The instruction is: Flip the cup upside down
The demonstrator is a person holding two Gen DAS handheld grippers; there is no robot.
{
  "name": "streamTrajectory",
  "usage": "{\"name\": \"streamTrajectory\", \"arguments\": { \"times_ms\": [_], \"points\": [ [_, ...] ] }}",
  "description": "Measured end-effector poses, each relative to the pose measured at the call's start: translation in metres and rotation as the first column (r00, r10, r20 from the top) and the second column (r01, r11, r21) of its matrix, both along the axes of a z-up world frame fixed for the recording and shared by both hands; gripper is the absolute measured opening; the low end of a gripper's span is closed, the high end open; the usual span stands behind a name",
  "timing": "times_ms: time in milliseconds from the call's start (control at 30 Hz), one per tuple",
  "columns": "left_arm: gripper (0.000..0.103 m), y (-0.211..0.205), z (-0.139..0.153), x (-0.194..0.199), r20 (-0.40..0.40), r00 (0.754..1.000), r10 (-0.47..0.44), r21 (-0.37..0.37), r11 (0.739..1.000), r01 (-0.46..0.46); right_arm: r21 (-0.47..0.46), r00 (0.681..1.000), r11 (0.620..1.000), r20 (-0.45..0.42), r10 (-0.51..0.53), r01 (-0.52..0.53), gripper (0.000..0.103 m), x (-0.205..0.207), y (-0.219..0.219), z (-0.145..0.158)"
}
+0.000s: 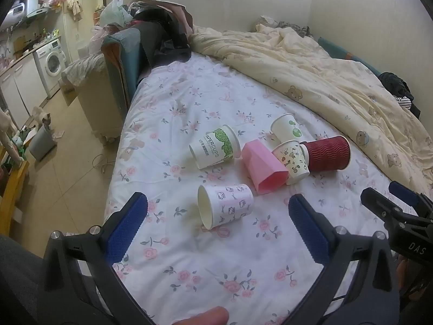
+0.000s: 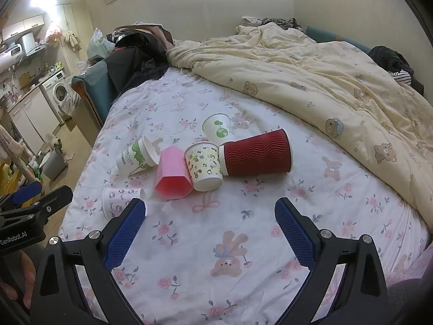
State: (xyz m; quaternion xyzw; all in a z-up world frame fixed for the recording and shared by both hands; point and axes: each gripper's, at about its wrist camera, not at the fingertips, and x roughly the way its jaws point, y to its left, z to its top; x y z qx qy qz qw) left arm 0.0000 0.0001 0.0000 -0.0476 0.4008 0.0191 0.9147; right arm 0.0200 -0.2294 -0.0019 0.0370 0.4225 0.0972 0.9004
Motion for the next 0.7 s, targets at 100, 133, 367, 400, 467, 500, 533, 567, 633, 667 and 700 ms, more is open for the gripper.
{"name": "streamTrajectory", "arguments": {
  "times_ms": [100,133,367,400,467,500,533,567,633,667,700],
  "points": [
    [0.103,0.0002,0.0000,0.0002,-0.002,1.000,0.000,-0.002,1.000,0.000,0.001,1.000,1.000,0.004,-0.001,0.001,0.099,-0.0001,-0.0001,0.0001],
    [0.103,0.0003,0.0000,0.0003,-0.002,1.000,0.000,-0.001,1.000,0.000,0.001,1.000,1.000,0.004,-0.001,0.001,0.099,0.0000,0.0000,0.0001],
    [0.103,0.0001,-0.0001,0.0001,-0.003,1.000,0.000,0.000,1.000,0.000,0.004,1.000,1.000,0.004,0.000,0.000,0.099,0.0000,-0.0002,0.0000],
    [0.103,0.0002,-0.0001,0.0001,-0.004,1.000,0.000,0.000,1.000,0.000,0.003,1.000,1.000,0.004,0.000,0.000,0.099,0.0001,-0.0003,0.0000],
    [0.103,0.0002,-0.0002,0.0002,-0.006,1.000,-0.002,-0.002,1.000,0.002,0.004,1.000,1.000,0.005,0.000,0.000,0.099,-0.0002,-0.0003,0.0002],
    [0.103,-0.0003,0.0000,0.0001,-0.005,1.000,-0.003,-0.001,1.000,0.003,0.005,1.000,1.000,0.004,0.000,0.000,0.099,-0.0002,-0.0004,0.0002],
    [0.103,-0.0005,0.0004,-0.0001,-0.004,1.000,-0.003,0.002,1.000,0.003,0.005,1.000,1.000,0.004,-0.001,0.001,0.099,-0.0002,-0.0006,0.0003],
    [0.103,-0.0006,0.0006,-0.0002,-0.004,1.000,-0.003,0.003,1.000,0.003,0.003,1.000,1.000,0.004,-0.001,0.001,0.099,-0.0002,-0.0007,0.0004],
    [0.103,-0.0005,0.0002,0.0001,-0.005,1.000,-0.004,0.000,1.000,0.004,0.002,1.000,1.000,0.005,0.000,0.000,0.099,-0.0005,-0.0002,0.0004],
    [0.103,-0.0005,0.0002,0.0000,-0.006,1.000,-0.002,0.001,1.000,0.002,0.003,1.000,1.000,0.005,0.000,0.000,0.099,-0.0005,-0.0003,0.0005],
    [0.103,-0.0006,0.0002,0.0001,-0.006,1.000,-0.003,0.001,1.000,0.003,0.003,1.000,1.000,0.006,0.000,0.000,0.099,-0.0006,-0.0002,0.0006]
  ]
}}
